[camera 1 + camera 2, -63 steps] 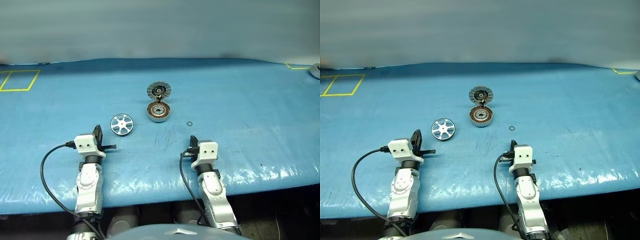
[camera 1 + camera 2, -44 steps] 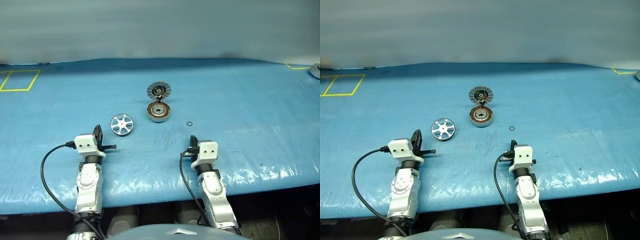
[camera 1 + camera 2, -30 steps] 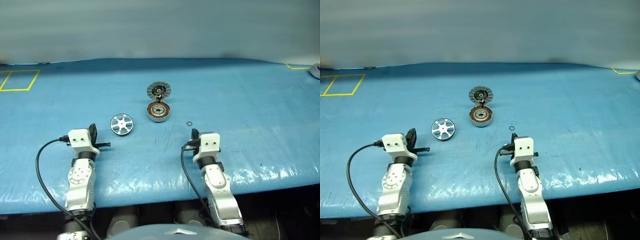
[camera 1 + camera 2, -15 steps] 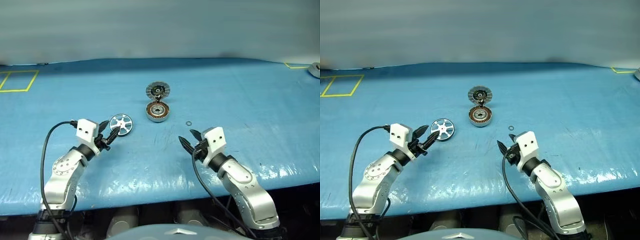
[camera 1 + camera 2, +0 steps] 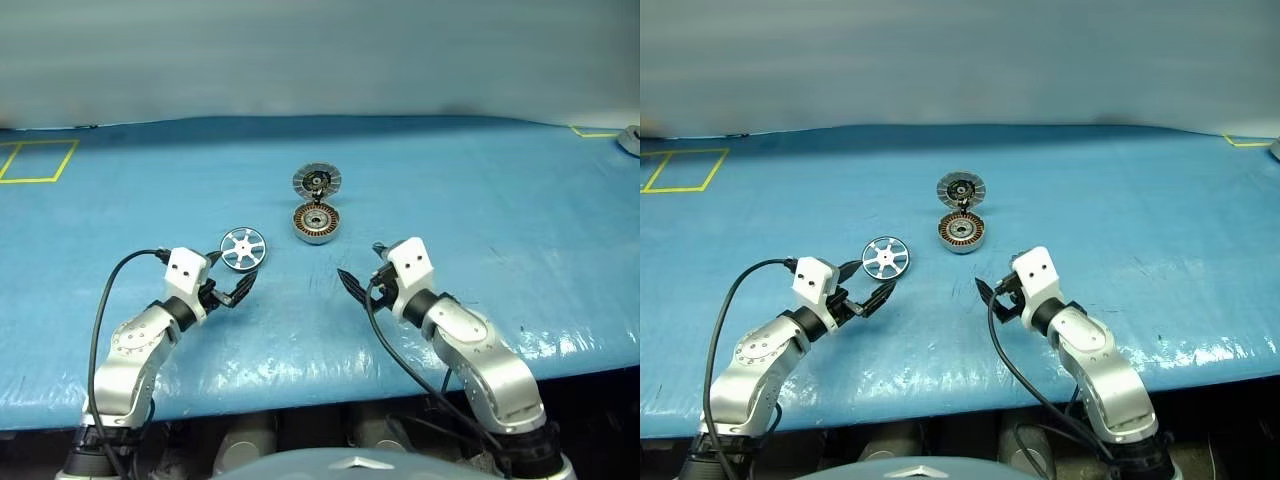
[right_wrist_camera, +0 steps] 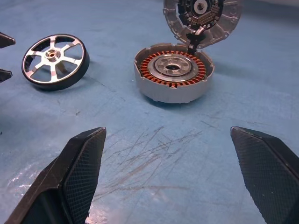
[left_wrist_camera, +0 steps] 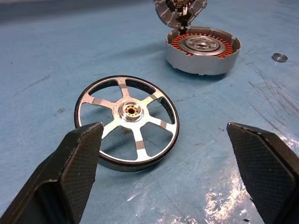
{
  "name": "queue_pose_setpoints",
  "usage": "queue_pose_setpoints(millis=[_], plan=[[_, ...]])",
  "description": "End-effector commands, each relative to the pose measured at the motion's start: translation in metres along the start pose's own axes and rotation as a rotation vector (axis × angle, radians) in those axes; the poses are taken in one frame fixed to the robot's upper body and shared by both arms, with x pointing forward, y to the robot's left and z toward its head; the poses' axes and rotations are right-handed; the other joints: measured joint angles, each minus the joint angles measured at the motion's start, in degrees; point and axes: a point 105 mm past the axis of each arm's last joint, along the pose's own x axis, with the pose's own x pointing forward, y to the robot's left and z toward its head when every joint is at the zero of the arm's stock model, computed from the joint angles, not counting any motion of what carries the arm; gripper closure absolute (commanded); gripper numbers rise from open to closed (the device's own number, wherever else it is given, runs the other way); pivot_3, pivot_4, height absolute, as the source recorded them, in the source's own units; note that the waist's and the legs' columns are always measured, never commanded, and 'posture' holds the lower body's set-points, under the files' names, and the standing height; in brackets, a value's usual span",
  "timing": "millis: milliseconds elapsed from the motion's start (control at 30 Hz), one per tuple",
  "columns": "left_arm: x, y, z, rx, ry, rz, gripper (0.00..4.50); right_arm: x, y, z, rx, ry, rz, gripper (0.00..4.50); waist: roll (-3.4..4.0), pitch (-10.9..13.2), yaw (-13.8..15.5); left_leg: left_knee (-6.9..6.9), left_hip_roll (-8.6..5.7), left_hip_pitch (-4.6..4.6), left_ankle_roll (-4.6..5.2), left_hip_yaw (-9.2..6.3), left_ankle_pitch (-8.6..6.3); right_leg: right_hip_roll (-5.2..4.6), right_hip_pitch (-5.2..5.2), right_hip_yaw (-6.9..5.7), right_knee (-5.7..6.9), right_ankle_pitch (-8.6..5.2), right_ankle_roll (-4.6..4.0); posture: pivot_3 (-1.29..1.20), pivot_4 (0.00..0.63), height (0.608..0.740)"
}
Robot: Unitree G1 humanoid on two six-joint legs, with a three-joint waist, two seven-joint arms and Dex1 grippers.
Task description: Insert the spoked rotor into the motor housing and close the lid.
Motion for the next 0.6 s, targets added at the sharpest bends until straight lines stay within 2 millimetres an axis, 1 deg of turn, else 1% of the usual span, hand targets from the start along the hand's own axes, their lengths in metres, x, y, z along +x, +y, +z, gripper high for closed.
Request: queue_pose_setpoints(millis=[33, 67, 133, 167, 200, 300, 433, 600], plan=[[0.001, -0.018, 0.011, 0.001, -0.028, -0.098, 0.01, 0.015, 0.0, 0.013, -0.183, 0.095, 0.095, 0.02, 0.02, 0.1, -0.2, 0.0, 0.01, 0.0, 0.0, 0.01, 0.0, 0.0, 0.0, 0.0, 0.01, 0.0, 0.0, 0.0, 0.15, 0.74], [0.0, -0.022, 0.011, 0.002, -0.021, -0.124, 0.01, 0.021, -0.003, 0.014, -0.207, 0.143, 0.119, 0.02, 0.02, 0.1, -0.3, 0.02, 0.01, 0.0, 0.0, 0.03, 0.0, 0.0, -0.01, 0.0, 0.03, 0.01, 0.0, 0.0, 0.15, 0.74], [-0.001, -0.029, 0.008, 0.007, -0.001, -0.165, 0.01, 0.034, -0.008, 0.022, -0.222, 0.197, 0.136, 0.02, -0.01, 0.1, -0.4, 0.01, 0.03, 0.0, 0.0, 0.0, 0.0, 0.03, -0.01, -0.04, 0.03, 0.01, -0.03, 0.0, 0.15, 0.74], [-0.002, -0.032, 0.006, 0.009, 0.009, -0.181, 0.01, 0.041, -0.009, 0.027, -0.25, 0.214, 0.15, 0.02, -0.01, 0.1, -0.5, -0.01, 0.03, 0.0, 0.0, -0.02, 0.0, 0.05, -0.02, -0.06, 0.03, 0.02, -0.05, 0.0, 0.15, 0.74], [-0.002, -0.035, 0.004, 0.012, 0.019, -0.196, 0.01, 0.048, -0.009, 0.033, -0.282, 0.225, 0.163, 0.02, 0.0, 0.2, -0.6, -0.02, 0.04, 0.0, 0.0, -0.04, 0.0, 0.05, -0.03, -0.08, 0.06, 0.18, -0.25, 0.0, 0.15, 0.74], [-0.004, -0.039, 0.002, 0.017, 0.026, -0.205, 0.01, 0.066, -0.011, 0.044, -0.342, 0.245, 0.175, 0.02, 0.01, 0.2, -0.6, -0.1, 0.02, -0.04, 0.0, -0.05, 0.0, 0.03, -0.09, -0.09, 0.04, 0.26, -0.17, 0.0, 0.15, 0.74], [-0.004, -0.044, 0.0, 0.02, 0.026, -0.209, 0.01, 0.09, -0.014, 0.048, -0.408, 0.27, 0.179, 0.02, 0.02, 0.2, -0.6, -0.1, 0.0, -0.08, 0.05, -0.03, -0.04, -0.01, -0.11, -0.08, -0.03, 0.26, -0.14, 0.0, 0.15, 0.74], [-0.005, -0.044, 0.001, 0.026, 0.014, -0.196, 0.01, 0.108, -0.003, 0.047, -0.419, 0.27, 0.238, 0.02, 0.05, 0.2, -0.7, -0.1, 0.0, -0.1, 0.04, -0.02, -0.05, 0.0, -0.16, -0.06, -0.01, 0.29, -0.11, 0.0, 0.15, 0.74]])
